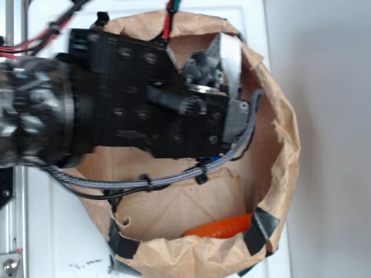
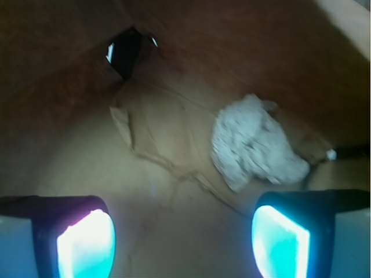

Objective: Grab the white paper.

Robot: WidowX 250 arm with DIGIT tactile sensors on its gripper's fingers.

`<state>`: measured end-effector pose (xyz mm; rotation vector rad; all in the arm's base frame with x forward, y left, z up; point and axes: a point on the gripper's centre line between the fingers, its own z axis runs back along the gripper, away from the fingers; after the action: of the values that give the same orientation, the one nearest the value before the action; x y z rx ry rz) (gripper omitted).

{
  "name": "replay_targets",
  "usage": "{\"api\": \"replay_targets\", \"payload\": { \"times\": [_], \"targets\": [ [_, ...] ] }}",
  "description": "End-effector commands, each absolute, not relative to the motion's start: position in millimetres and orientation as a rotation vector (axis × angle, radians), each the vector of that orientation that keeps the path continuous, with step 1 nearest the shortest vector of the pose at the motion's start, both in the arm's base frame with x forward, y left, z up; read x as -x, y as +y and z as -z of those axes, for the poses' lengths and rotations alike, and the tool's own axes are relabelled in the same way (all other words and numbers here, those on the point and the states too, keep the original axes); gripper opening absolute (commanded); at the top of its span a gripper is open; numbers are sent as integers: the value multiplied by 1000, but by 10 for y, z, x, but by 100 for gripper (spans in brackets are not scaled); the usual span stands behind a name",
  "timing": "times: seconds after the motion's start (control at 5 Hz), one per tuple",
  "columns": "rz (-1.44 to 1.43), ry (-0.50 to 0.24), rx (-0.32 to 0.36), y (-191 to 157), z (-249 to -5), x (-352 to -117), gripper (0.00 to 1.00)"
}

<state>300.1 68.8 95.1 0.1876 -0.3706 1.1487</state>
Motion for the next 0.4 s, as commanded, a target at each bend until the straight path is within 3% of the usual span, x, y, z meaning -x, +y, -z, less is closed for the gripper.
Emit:
{"api": "replay_targets", "payload": {
  "times": [0.0, 0.2],
  "targets": [
    [-1162, -423, -175, 1102, -1257, -2876, 100],
    [-1181, -404, -210, 1149, -1219, -2930, 100]
  ]
}}
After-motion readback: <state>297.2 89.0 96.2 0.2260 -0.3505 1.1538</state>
